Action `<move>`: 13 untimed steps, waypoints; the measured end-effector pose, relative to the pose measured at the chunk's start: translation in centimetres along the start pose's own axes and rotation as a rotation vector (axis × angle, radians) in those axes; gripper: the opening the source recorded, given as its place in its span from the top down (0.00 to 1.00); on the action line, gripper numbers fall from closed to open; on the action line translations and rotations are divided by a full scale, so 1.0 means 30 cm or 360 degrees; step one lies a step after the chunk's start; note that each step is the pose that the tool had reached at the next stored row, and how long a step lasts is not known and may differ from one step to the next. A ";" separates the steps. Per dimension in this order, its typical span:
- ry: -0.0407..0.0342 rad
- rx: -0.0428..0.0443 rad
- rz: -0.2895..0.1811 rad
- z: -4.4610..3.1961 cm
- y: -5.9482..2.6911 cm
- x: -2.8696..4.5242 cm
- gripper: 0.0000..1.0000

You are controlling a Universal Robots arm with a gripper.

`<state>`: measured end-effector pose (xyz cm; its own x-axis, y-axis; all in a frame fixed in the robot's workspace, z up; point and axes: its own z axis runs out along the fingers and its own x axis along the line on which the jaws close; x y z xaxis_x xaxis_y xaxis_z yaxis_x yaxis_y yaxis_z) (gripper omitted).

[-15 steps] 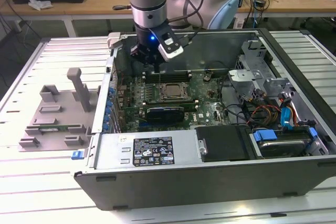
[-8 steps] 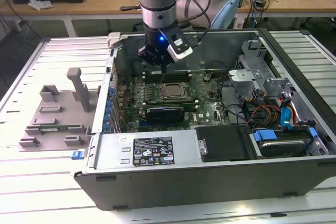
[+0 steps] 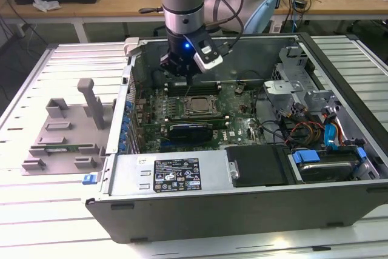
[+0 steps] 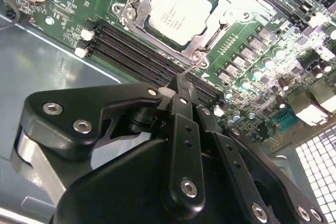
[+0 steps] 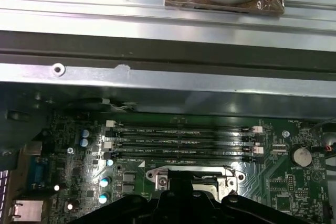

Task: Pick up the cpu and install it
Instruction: 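Install the first cpu locking lever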

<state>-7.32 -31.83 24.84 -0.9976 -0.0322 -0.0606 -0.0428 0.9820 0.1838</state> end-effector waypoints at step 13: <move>0.0007 0.0000 0.0006 0.026 -0.018 -0.060 0.89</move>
<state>-5.46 -32.16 24.07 -0.9980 -0.0292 -0.0553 -0.0389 0.9821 0.1841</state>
